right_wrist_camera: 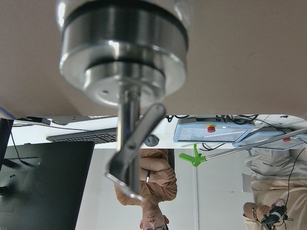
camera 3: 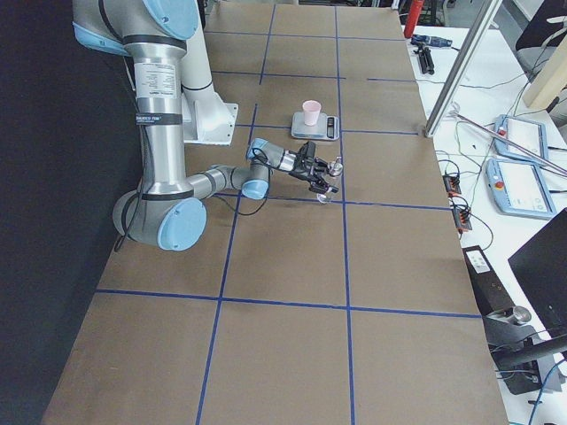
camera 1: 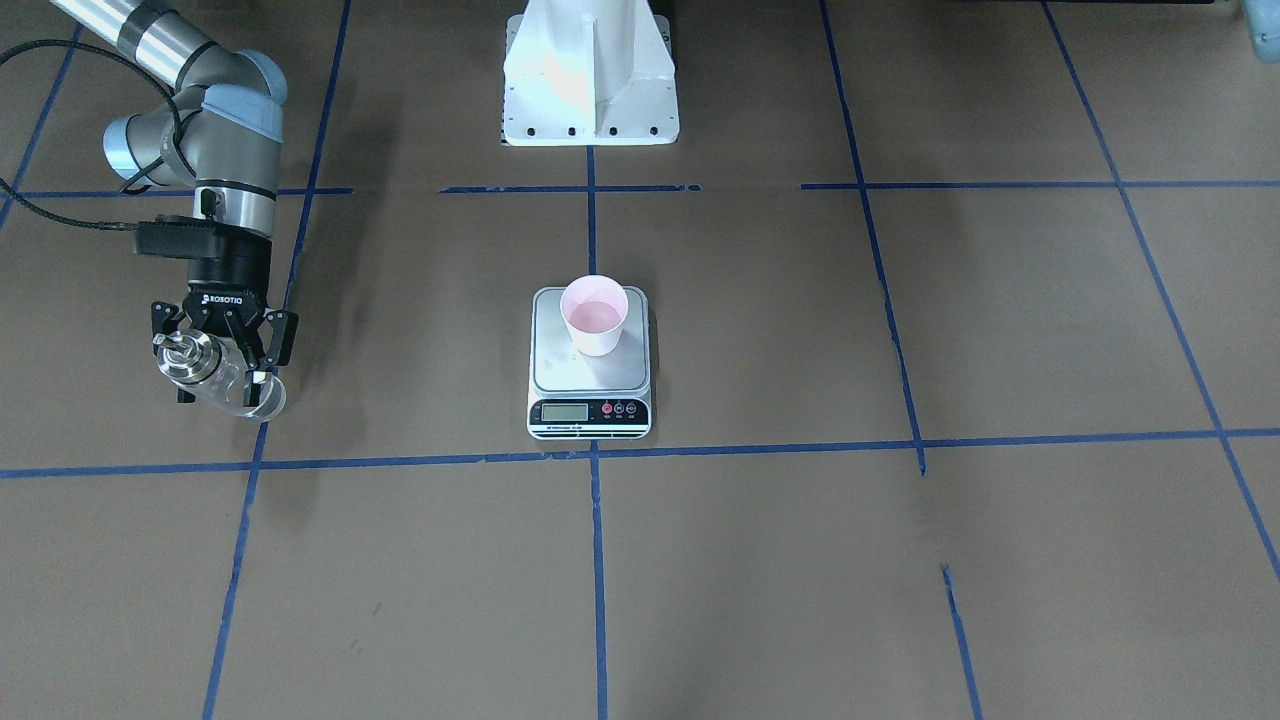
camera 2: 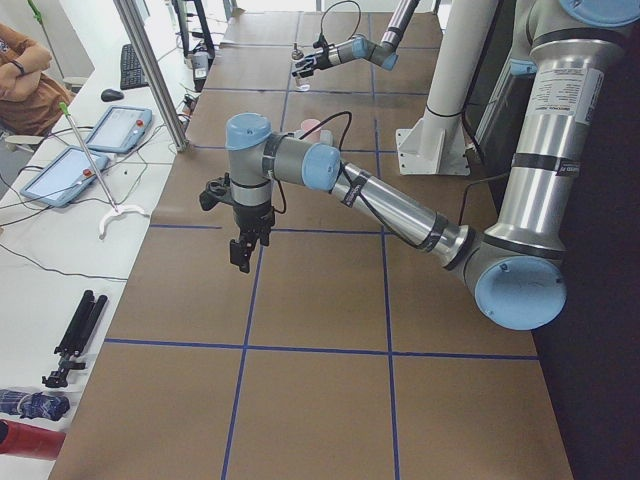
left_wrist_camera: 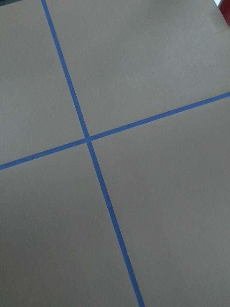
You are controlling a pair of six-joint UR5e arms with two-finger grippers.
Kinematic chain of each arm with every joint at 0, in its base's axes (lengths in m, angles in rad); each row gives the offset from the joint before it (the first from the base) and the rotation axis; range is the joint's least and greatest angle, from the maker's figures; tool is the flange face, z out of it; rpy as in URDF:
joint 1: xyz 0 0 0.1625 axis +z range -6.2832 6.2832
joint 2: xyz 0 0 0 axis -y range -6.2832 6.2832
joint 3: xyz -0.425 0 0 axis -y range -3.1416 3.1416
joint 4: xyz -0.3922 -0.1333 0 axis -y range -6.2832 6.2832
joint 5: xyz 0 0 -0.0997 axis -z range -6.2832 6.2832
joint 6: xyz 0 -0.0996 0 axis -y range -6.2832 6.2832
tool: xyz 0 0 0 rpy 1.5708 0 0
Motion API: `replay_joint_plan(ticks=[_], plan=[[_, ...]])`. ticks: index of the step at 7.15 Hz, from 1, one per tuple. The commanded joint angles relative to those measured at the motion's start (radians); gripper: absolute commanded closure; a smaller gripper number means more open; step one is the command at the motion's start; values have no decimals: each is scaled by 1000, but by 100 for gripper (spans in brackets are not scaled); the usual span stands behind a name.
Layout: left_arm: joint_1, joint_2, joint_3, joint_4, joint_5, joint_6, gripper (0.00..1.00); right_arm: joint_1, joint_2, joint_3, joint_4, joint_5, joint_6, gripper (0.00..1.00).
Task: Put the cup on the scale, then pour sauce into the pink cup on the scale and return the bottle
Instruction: 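Lower the glass bottle with the right gripper onto the table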
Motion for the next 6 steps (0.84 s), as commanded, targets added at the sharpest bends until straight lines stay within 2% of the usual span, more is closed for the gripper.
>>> replay_joint_plan(ticks=[1, 6], plan=[[-2, 3, -1, 0, 1, 0, 0, -5, 2, -3, -1, -16, 6, 73], [-2, 4, -6, 0, 3, 0, 0, -21, 2, -11, -1, -16, 7, 68]])
